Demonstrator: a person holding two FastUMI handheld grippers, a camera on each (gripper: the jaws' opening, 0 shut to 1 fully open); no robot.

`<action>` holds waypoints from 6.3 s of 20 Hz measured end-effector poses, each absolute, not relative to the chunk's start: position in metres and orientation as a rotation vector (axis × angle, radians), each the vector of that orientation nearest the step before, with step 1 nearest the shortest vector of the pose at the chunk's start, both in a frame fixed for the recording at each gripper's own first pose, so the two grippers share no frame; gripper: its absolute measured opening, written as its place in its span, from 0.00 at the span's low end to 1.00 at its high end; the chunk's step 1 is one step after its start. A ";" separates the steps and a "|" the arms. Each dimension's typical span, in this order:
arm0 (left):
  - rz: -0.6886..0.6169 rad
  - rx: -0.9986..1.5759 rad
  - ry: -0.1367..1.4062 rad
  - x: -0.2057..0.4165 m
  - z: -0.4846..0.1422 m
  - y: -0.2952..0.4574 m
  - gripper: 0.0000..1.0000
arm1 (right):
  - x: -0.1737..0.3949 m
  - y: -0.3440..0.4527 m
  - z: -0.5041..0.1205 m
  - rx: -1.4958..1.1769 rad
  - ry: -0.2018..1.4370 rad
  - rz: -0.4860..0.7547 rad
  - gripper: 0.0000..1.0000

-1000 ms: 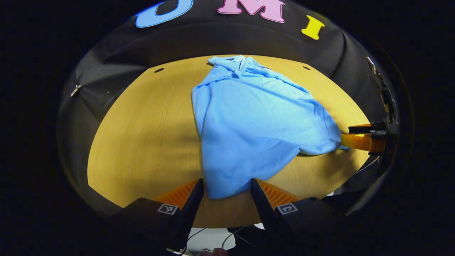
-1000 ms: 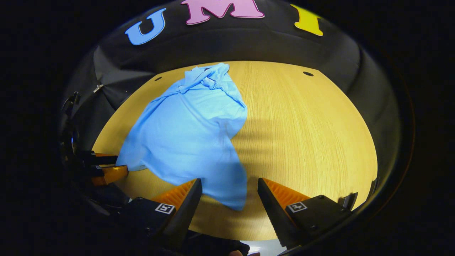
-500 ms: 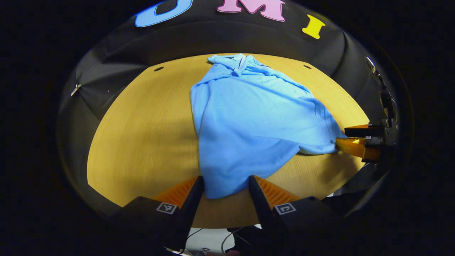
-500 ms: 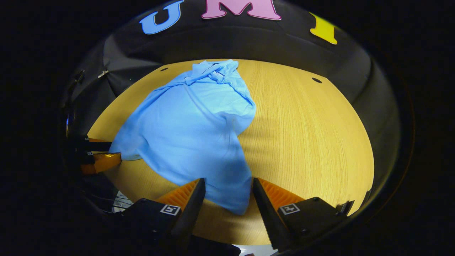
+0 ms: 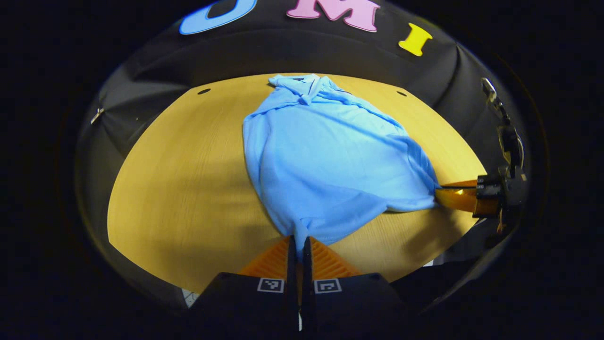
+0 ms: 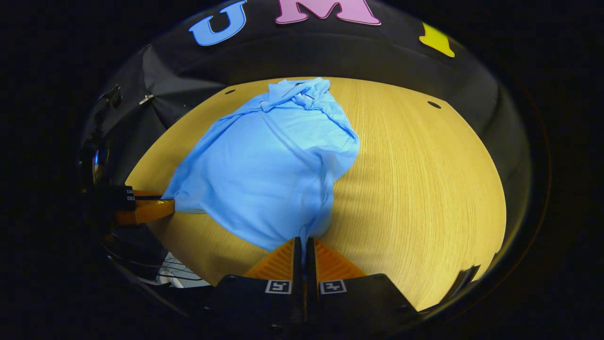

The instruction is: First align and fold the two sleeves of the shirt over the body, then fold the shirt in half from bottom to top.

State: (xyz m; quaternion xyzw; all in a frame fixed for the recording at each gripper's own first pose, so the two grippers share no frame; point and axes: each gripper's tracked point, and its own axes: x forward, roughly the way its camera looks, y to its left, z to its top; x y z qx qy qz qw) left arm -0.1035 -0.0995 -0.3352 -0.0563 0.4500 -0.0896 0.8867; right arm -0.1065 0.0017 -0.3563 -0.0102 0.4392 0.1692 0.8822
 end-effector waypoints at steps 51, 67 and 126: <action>0.017 -0.106 0.428 0.388 -0.234 -0.044 0.06 | 0.374 0.028 -0.269 0.167 0.488 0.123 0.07; 0.043 -0.086 0.554 0.411 -0.302 -0.045 0.06 | 0.400 0.029 -0.353 0.207 0.647 0.059 0.07; -0.062 -0.113 0.180 0.029 -0.018 -0.023 0.92 | 0.063 0.023 -0.016 0.108 0.165 0.106 0.97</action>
